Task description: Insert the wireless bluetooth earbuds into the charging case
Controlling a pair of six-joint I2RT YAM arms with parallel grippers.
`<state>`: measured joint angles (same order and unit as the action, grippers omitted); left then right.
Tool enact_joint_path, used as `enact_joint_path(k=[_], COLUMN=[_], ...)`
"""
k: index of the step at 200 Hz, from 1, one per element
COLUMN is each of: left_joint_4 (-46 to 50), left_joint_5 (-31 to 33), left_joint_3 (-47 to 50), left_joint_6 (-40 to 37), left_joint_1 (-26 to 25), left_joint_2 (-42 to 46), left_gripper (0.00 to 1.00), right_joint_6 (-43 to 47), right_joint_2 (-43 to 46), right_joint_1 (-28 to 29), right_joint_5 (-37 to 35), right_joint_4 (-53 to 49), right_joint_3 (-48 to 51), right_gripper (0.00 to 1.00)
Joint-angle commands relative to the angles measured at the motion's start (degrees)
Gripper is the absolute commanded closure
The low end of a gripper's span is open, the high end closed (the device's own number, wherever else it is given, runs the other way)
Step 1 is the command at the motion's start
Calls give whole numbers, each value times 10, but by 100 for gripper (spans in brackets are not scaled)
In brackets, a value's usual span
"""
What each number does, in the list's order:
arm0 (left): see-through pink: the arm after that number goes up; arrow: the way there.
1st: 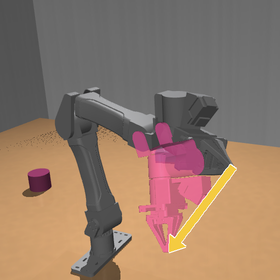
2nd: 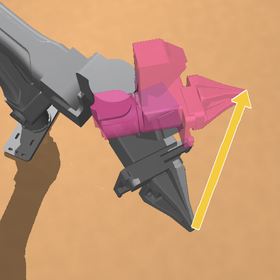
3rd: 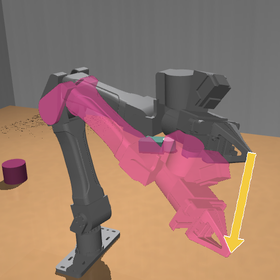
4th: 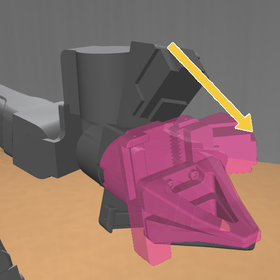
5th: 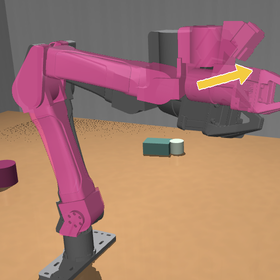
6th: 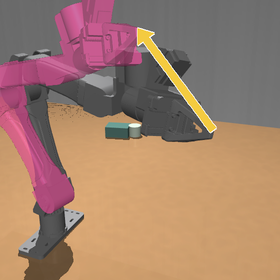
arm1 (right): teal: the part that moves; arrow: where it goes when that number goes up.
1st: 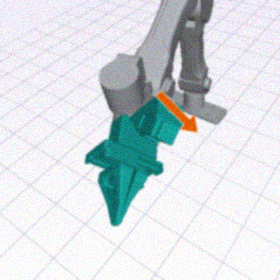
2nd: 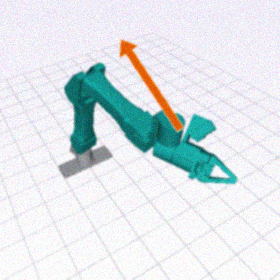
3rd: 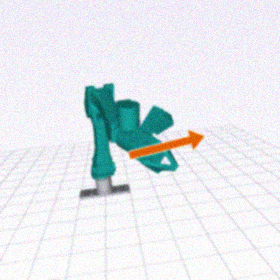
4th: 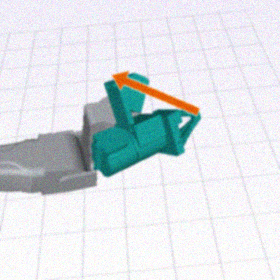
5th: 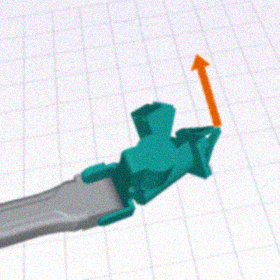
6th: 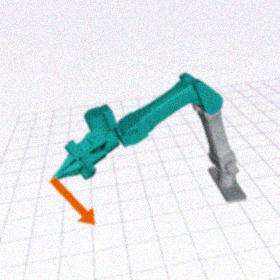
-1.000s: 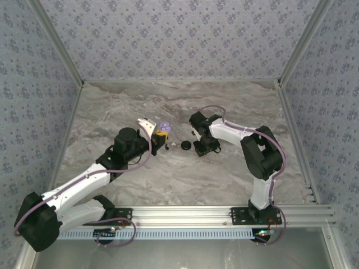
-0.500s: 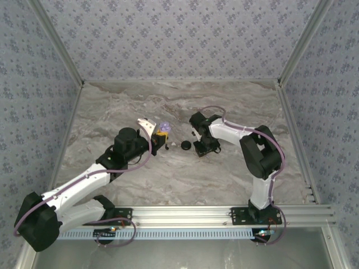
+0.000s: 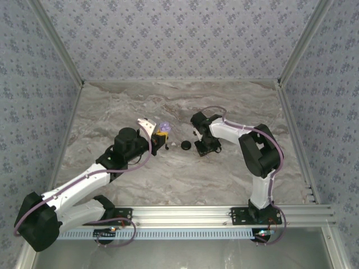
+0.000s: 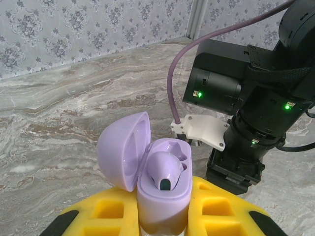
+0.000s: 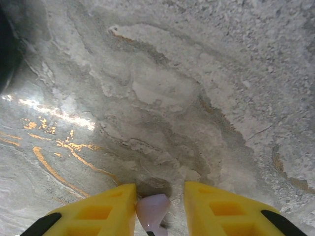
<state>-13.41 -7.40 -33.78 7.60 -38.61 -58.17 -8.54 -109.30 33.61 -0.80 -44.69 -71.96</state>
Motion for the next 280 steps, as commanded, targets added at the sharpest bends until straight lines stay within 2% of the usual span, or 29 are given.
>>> enact_joint_path(k=[1,37,82,131,187,244,280], left_joint_4=[-4,-7,-8,-9,-7,-7,-7], left_joint_5=[6,8,10,10,8,9,9], left_joint_3=[2,3,4,4,0,-1,-1], left_joint_6=[6,6,5,6,6,7,6], left_joint_1=[3,3,3,3,3,3,3], left_joint_2=[11,10,9,10,10,7,6], left_gripper=[84,84,84,84,84,84,84], right_joint_6=[-13,-22,-33,-28,-28,-33,-40], right_joint_2=[-26,-26,-8,-2,-13,-9,5], right_joint_1=[0,-3,-11,-9,-5,-5,-15], right_joint_5=[9,1,-25,-13,-13,-16,-9], right_joint_4=[3,1,-10,-12,-12,-7,2], right_joint_3=[2,3,4,4,5,13,17], right_gripper=[69,74,75,67,67,75,76])
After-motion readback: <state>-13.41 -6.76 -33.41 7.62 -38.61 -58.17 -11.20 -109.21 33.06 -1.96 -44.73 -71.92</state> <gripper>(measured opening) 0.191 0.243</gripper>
